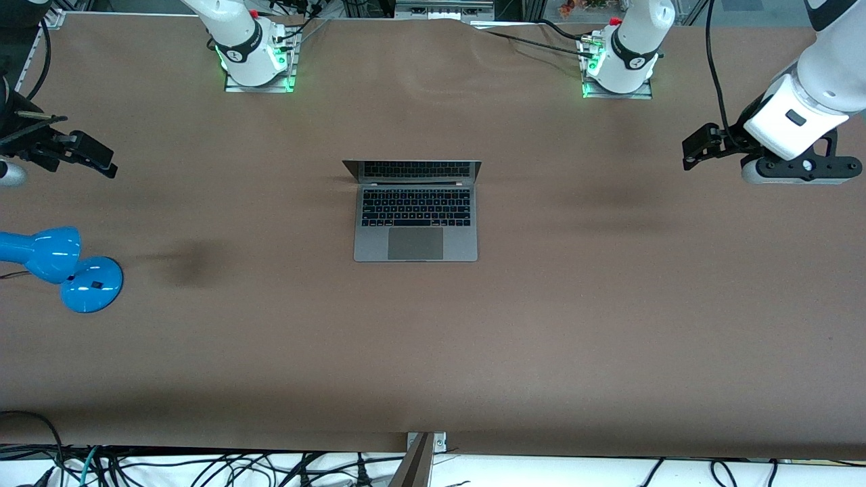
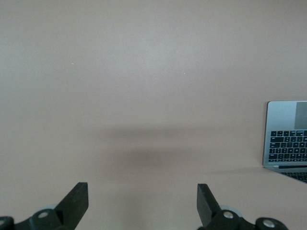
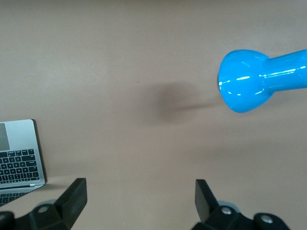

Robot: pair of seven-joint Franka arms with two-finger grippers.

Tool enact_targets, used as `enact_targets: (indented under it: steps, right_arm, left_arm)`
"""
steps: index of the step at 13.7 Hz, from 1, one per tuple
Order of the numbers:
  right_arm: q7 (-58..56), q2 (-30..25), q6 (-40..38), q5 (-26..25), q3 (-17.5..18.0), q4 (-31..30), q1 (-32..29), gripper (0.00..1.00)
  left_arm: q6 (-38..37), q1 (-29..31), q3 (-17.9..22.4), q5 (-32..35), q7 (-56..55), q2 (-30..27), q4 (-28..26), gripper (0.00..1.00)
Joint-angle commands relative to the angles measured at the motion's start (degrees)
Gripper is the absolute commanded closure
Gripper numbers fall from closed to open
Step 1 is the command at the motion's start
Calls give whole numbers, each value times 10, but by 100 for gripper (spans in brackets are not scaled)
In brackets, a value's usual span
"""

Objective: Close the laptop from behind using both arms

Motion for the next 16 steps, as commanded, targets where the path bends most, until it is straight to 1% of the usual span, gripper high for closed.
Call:
enact_targets:
  steps: [1,6,11,14,16]
  right_arm:
    - [8,-7,-7,1,7,-1,-7,0]
    - [7,-6,-7,1,7,0,-7,0]
    - [7,-6,-7,2,7,0,-7,0]
    - [7,-6,-7,1,7,0,-6,0]
    - [7,-6,-7,1,7,0,-7,0]
  left_arm:
    - [-19,-20,16,24,-4,6,23,0]
    - [-30,-30,21,24,-4,4,23,0]
    - [-42,-31,14,14,-6,9,16,0]
    - [-42,-49,13,11,-30,18,13,0]
    - [-42,-57,13,-19,-54,23,14,0]
